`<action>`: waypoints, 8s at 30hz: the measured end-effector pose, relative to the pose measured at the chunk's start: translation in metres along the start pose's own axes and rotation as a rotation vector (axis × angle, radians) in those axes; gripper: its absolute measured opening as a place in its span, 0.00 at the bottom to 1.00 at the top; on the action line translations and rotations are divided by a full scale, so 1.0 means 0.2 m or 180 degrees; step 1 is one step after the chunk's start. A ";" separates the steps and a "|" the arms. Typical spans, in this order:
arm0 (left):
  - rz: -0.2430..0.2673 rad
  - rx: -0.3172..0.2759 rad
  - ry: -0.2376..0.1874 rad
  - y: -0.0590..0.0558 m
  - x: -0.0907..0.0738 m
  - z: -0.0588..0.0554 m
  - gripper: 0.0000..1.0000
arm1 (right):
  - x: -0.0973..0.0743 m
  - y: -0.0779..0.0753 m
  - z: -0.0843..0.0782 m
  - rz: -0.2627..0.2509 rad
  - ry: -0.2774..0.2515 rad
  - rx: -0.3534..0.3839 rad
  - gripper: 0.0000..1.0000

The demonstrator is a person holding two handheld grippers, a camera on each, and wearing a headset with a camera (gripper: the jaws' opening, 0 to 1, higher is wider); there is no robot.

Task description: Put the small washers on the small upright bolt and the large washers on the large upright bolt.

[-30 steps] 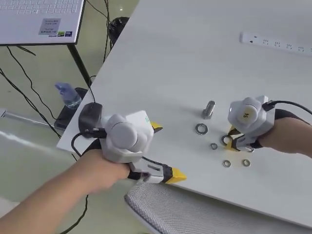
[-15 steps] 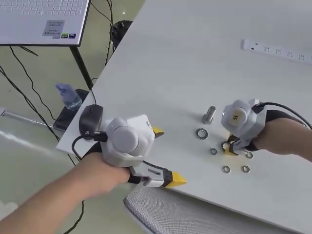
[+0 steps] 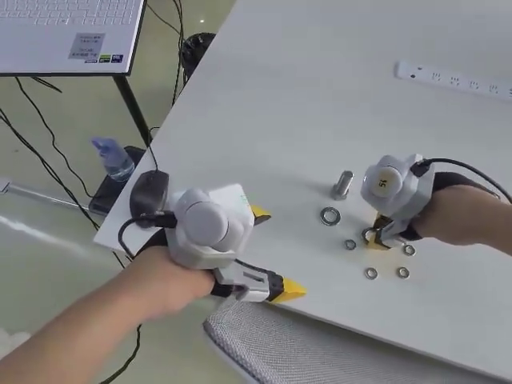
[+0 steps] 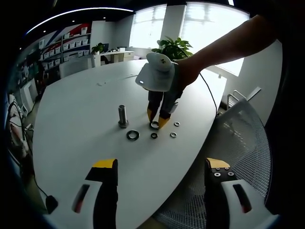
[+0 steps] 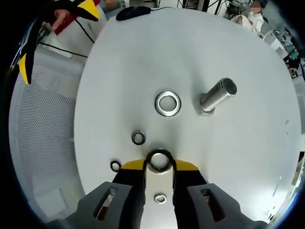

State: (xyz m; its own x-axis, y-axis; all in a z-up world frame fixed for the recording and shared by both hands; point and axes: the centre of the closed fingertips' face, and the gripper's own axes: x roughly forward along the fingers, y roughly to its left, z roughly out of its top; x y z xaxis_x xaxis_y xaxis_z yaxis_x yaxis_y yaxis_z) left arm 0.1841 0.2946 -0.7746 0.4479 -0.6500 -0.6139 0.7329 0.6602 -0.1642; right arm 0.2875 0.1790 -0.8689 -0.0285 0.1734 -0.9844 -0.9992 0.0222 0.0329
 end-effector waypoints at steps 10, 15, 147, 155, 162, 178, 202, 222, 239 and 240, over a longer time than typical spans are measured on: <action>0.0000 -0.0019 0.0040 -0.01 0.00 -0.02 0.72 | -0.02 0.01 -0.01 0.0005 0.0021 -0.0033 0.20; -0.0001 -0.0021 0.0053 -0.02 0.00 -0.03 0.71 | -0.06 0.01 0.01 0.0021 0.0001 -0.0011 0.20; 0.0040 -0.0167 -0.0179 0.10 -0.01 0.04 0.90 | -0.03 -0.32 0.37 -0.0064 0.0006 0.0125 0.21; 0.0058 -0.0154 -0.0223 0.11 -0.01 0.07 0.91 | 0.02 -0.32 0.36 -0.0089 0.0024 0.0146 0.21; 0.0076 -0.0126 -0.0227 0.12 -0.01 0.06 0.91 | 0.04 -0.32 0.36 -0.0100 0.0040 0.0168 0.21; 0.0193 0.0052 -0.0100 0.16 0.00 0.02 0.91 | 0.04 -0.31 0.37 -0.0125 0.0048 0.0193 0.21; 0.0107 0.0034 -0.0026 0.13 -0.01 0.01 0.87 | 0.01 -0.32 0.39 -0.0102 0.0017 0.0204 0.34; 0.0100 0.0075 -0.0003 0.10 -0.03 0.02 0.85 | -0.11 -0.31 0.41 -0.0110 -0.0138 0.0177 0.39; 0.0172 0.0092 -0.0024 0.11 -0.07 0.04 0.85 | -0.28 -0.28 0.40 -0.0138 -0.0259 0.0259 0.37; 0.0171 0.0087 -0.0034 0.11 -0.07 0.05 0.85 | -0.29 -0.28 0.40 -0.0145 -0.0259 0.0256 0.37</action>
State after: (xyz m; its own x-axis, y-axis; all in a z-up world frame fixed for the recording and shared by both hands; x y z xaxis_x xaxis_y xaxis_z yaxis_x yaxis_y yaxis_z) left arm 0.1987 0.3142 -0.7623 0.4923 -0.6180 -0.6129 0.7213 0.6838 -0.1102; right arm 0.3465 0.2465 -0.8008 0.0224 0.2496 -0.9681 -0.9939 0.1103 0.0055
